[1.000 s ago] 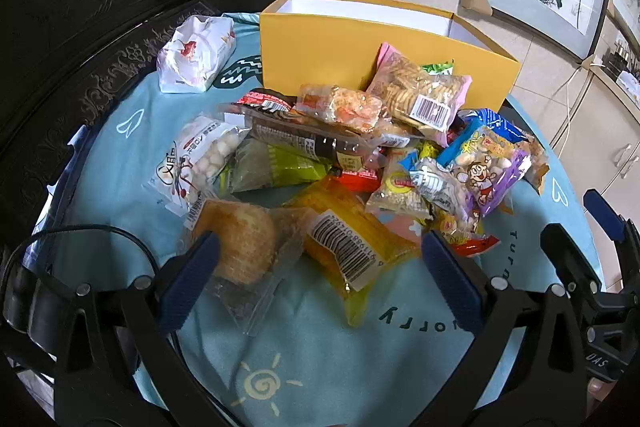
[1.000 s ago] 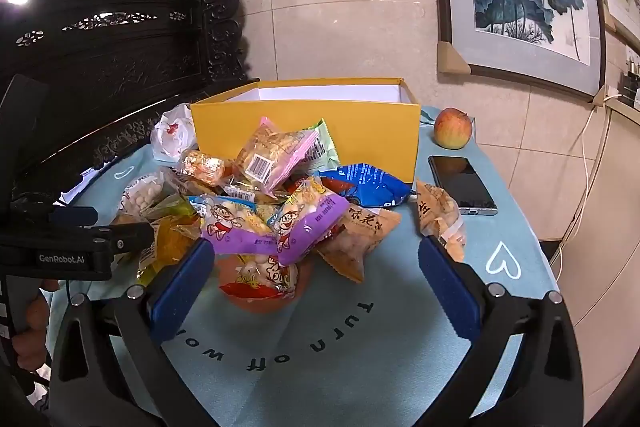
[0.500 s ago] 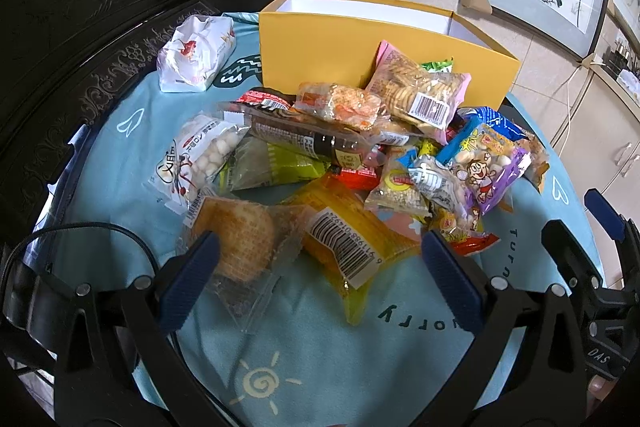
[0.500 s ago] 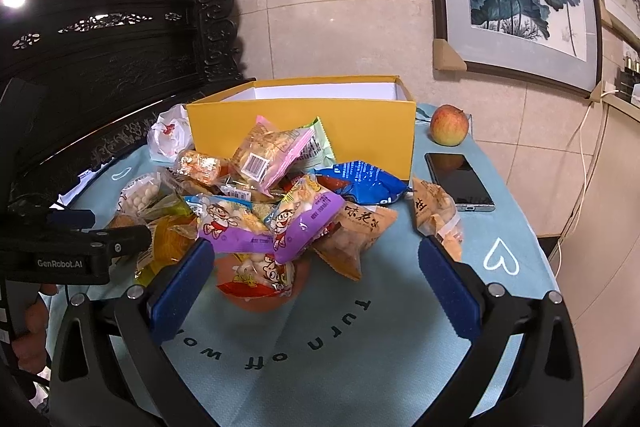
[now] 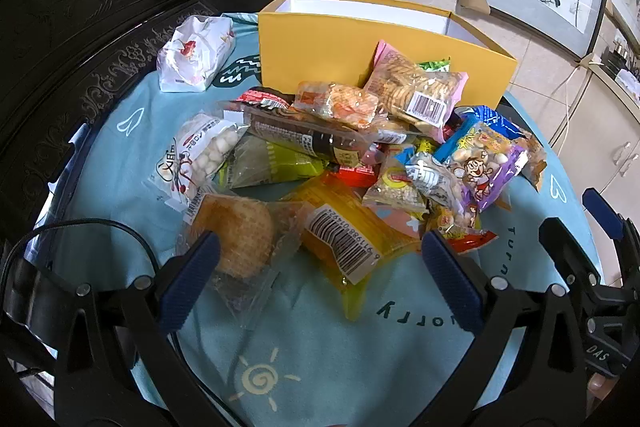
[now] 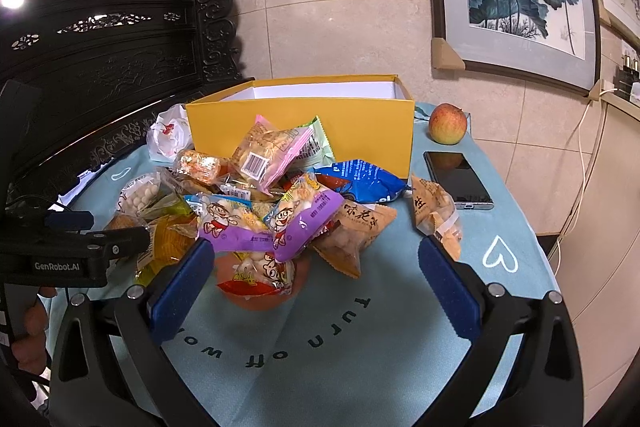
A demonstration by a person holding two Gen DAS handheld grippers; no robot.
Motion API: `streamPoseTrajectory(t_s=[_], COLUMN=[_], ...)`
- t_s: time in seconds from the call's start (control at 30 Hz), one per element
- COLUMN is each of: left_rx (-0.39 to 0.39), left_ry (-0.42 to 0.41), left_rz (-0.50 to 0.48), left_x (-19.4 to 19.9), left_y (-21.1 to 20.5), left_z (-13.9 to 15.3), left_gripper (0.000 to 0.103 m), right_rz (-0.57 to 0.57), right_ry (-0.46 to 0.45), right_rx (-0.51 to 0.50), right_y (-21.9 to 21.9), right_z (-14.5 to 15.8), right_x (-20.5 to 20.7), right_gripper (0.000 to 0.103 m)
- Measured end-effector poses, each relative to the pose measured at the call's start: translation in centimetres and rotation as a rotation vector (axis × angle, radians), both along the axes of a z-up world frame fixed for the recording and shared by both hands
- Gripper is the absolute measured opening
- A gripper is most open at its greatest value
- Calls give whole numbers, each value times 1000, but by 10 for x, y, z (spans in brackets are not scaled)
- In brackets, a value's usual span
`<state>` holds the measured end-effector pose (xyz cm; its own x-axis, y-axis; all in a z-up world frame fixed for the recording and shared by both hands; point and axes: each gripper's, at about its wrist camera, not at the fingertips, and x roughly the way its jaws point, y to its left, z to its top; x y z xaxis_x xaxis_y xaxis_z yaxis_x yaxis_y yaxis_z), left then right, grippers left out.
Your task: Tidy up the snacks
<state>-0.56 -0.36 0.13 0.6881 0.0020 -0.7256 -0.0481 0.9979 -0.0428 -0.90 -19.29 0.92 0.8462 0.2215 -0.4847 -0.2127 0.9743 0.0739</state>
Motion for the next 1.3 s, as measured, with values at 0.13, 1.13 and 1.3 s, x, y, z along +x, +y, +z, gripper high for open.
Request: streamPoseTrajectory(t_s=[0.13, 1.13, 1.3], left_rx=[0, 3, 8], left_ry=[1, 9, 16], left_rz=[-2, -13, -16], left_x=[-2, 0, 2], left_y=[-1, -3, -3], left_z=[0, -4, -5], left_gripper=[101, 101, 101], right_rz=[-4, -20, -27], right_ry=[2, 4, 10], right_rx=[0, 1, 5], right_y=[-1, -3, -6], right_z=[0, 1, 0], right_x=[-1, 1, 5], right_gripper=[102, 102, 102])
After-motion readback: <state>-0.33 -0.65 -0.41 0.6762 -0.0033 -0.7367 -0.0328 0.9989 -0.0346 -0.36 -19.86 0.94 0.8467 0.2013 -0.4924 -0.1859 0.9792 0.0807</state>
